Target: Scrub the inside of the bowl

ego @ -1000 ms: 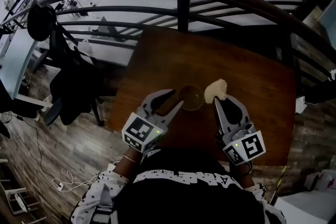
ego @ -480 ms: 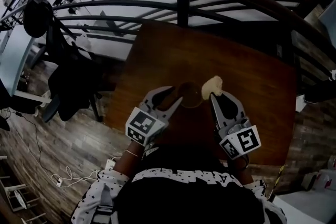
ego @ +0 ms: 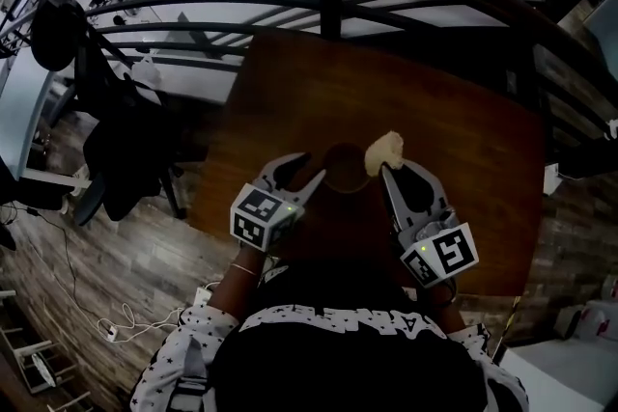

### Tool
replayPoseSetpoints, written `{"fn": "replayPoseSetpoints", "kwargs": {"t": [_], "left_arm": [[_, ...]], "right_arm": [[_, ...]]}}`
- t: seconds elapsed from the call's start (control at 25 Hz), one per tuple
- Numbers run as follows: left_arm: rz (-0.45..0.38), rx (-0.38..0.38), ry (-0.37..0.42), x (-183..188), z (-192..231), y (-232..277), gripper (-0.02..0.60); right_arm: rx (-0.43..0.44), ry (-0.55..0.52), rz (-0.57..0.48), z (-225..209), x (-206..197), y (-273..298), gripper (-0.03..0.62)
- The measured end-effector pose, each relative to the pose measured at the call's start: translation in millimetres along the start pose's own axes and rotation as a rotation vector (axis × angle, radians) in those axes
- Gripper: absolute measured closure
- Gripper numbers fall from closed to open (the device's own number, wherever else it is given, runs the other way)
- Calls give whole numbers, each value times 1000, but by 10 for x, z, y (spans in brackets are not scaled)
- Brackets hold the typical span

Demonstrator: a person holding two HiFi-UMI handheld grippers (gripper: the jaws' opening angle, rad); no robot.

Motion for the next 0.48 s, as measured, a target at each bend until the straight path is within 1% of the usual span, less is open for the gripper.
{"fn": "replayPoseSetpoints", "kwargs": {"t": [0.12,0.32,0.4,0.48], "left_arm": [[36,-19,-50,-91,61,92,419],[78,-49,-172,-234,138,252,403],[84,-51,-194,-254,162,313,400],[100,-52,-193,-281,181,380,397]], "right_arm": [[-8,6,6,-21,-23,1,536],[-15,15,7,-39,-45,-16,536],[-18,18,9,-57,-56,-22,536],[-22,24,14,-83,-75,-32,536]]}}
Point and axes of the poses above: the fingertips, and each gripper's own axes: y forward along the fingers, z to its left, x out of its top, the point moved 7 cm from there along -y, backward along the fingers, and after that the axes turned 13 degrees about z, right-handed, at the moved point
